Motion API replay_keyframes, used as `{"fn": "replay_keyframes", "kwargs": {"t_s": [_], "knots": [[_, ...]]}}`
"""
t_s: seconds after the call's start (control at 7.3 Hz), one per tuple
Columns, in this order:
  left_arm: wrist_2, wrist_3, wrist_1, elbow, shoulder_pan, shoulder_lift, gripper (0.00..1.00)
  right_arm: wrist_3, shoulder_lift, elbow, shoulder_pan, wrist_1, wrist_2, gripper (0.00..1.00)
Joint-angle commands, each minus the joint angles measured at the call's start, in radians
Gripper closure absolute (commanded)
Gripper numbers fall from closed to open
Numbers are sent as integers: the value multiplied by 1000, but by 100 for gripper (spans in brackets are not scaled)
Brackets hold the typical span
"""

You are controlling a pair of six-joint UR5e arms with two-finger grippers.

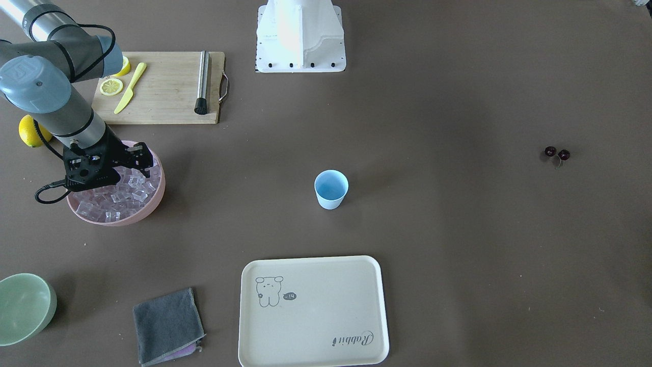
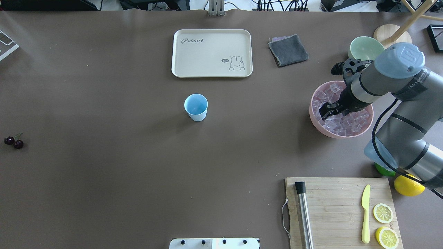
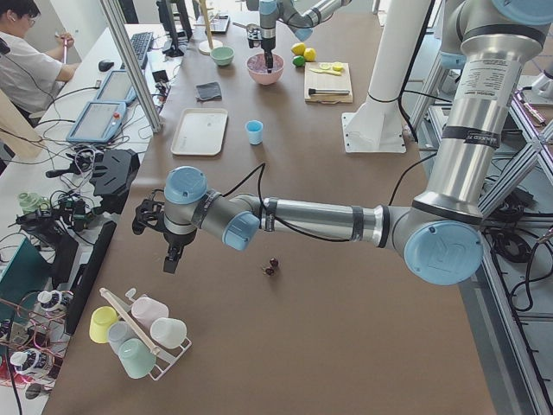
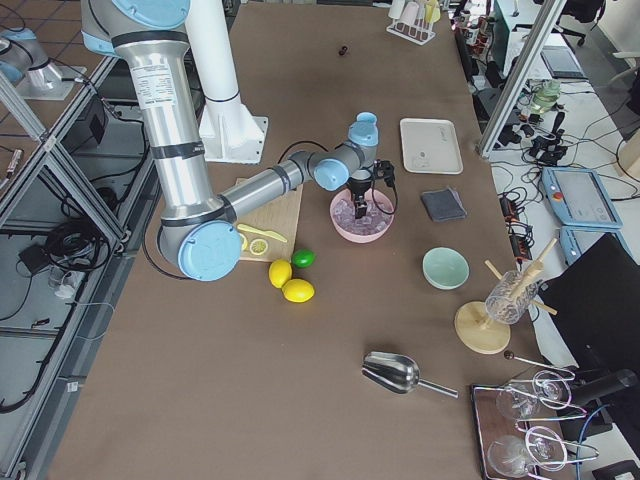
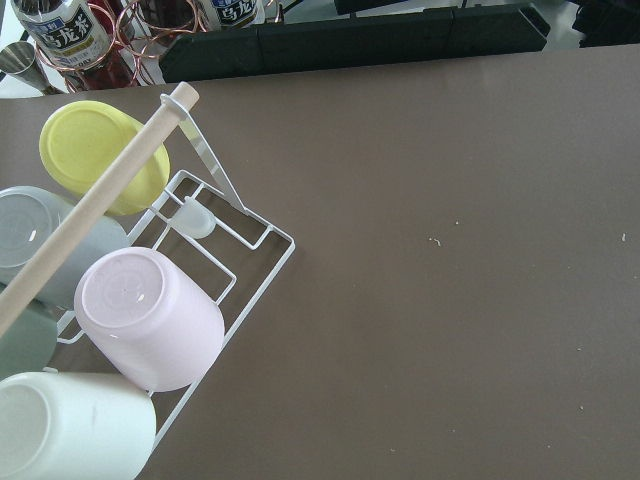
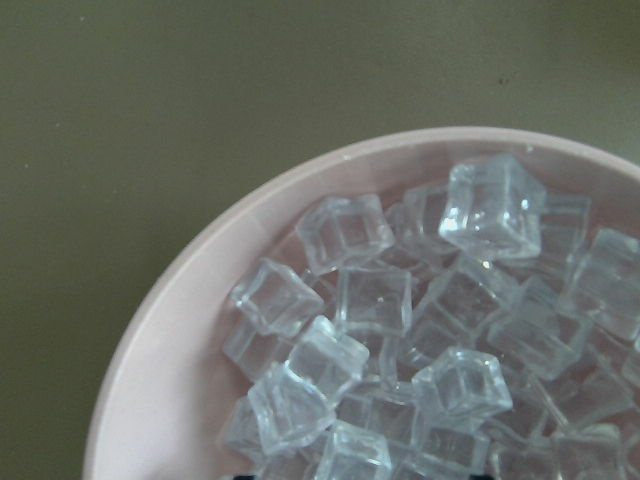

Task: Put ice and cherries in cup
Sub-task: 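Close the right gripper on a clear ice cube and lift it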

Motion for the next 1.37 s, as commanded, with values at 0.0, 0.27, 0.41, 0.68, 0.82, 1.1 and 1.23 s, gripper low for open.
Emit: {"fn": "replay_keyframes", "kwargs": {"t_s": [0.0, 0.27, 0.41, 0.68, 0.82, 1.1, 1.23], "knots": [[3, -1, -20, -2, 0, 3, 1, 4, -9, -4, -3, -1, 1, 25], [6, -8, -34, -3, 0, 7, 1, 6, -11, -4, -8, -3, 1, 29], [6, -9, -34, -6, -2, 7, 1, 25, -9, -4, -9, -1, 3, 41], [6, -9, -34, -6, 0, 12, 1, 124, -3, -5, -28, 2, -8, 100], [6, -9, -34, -6, 0, 14, 1, 127, 1, -4, -32, 2, -11, 100], [6, -9, -35, -15, 0, 17, 1, 138, 6, 10, -31, 2, -11, 100], [3, -9, -35, -17, 0, 17, 1, 136, 11, 14, 3, 2, -15, 100]]}}
